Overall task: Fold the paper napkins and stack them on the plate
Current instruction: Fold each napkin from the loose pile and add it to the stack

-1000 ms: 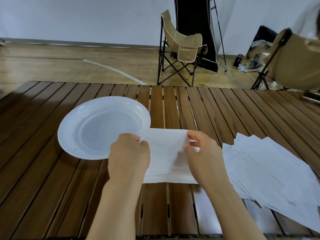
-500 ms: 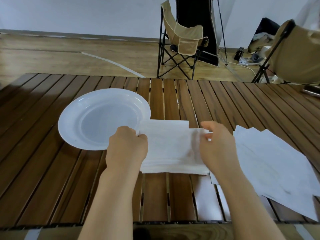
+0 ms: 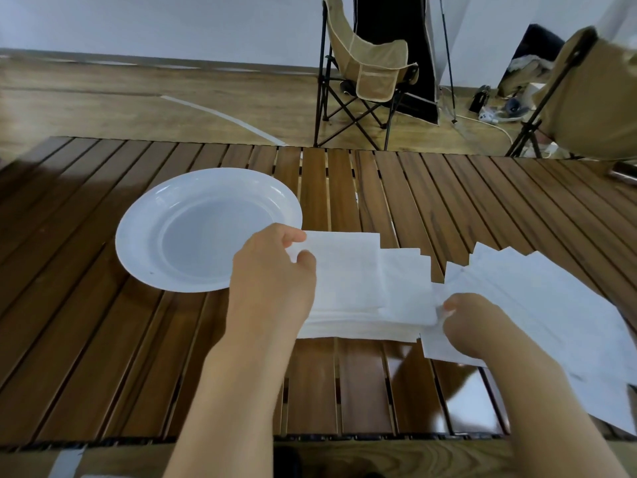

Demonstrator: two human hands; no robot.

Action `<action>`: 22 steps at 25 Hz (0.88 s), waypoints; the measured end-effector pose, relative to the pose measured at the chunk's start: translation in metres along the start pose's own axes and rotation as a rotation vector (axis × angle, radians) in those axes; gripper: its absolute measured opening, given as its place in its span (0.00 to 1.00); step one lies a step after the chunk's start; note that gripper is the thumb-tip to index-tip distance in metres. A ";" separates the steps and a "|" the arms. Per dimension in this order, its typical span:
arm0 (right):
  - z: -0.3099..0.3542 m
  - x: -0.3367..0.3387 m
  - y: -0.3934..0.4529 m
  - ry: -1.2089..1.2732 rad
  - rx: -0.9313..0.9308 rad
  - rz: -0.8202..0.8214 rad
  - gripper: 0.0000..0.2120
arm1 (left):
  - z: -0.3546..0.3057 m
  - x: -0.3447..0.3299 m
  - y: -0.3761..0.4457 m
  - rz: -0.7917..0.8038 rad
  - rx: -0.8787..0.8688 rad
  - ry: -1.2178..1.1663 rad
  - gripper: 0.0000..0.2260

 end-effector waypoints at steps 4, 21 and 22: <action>0.004 -0.004 0.002 0.005 0.027 0.026 0.17 | 0.006 0.002 0.003 0.014 0.005 0.013 0.11; 0.025 0.054 -0.030 0.348 0.237 -0.482 0.15 | 0.008 -0.006 0.007 0.065 0.024 0.039 0.11; 0.026 0.059 -0.035 0.409 0.302 -0.548 0.15 | 0.008 -0.006 0.006 0.072 0.026 0.039 0.11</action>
Point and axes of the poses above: each hand's wrist, its own y-axis towards the middle knuckle, its own x-axis out of the back of the hand, z = x × y, the point moved 7 cm from there along y, towards the middle knuckle, and after that the axes turned 11 degrees about y, right-handed, at the moved point
